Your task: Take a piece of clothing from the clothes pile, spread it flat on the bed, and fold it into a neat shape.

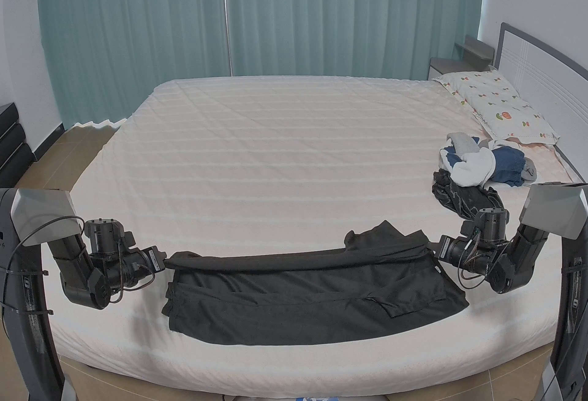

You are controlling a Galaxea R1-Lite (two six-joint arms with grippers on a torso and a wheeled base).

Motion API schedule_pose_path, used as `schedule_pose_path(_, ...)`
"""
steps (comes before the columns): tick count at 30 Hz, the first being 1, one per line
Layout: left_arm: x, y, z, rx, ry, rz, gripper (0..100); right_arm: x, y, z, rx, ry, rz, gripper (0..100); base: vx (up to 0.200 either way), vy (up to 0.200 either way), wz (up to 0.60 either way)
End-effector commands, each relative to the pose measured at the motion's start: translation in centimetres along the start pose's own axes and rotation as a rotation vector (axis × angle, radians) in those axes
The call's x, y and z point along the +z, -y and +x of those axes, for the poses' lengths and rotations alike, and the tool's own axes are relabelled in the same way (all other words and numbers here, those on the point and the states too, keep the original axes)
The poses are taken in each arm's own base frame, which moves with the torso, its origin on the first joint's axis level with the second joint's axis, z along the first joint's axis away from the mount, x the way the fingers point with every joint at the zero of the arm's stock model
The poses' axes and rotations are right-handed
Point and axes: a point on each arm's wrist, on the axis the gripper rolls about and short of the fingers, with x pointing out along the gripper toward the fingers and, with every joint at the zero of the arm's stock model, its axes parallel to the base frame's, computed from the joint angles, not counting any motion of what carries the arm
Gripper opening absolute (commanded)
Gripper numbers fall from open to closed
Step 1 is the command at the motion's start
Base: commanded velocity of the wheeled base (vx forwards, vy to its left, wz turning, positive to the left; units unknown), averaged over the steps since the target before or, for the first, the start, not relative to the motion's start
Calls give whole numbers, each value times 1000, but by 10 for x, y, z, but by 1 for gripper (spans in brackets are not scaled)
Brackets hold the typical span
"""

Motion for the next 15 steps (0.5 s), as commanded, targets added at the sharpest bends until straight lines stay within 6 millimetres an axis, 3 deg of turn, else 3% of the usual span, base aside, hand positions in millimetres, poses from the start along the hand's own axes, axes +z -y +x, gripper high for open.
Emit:
schedule_pose_path(1, -14, -2, -8, 9, -29, 33, 0, -10, 4, -7, -10, -18, -13, 0, 0, 0, 0)
schedule_pose_path(15, -50, -5, -11, 12, -76, 125, 0, -30, 17, -20, -14, -55, -80, 0, 0, 0, 0)
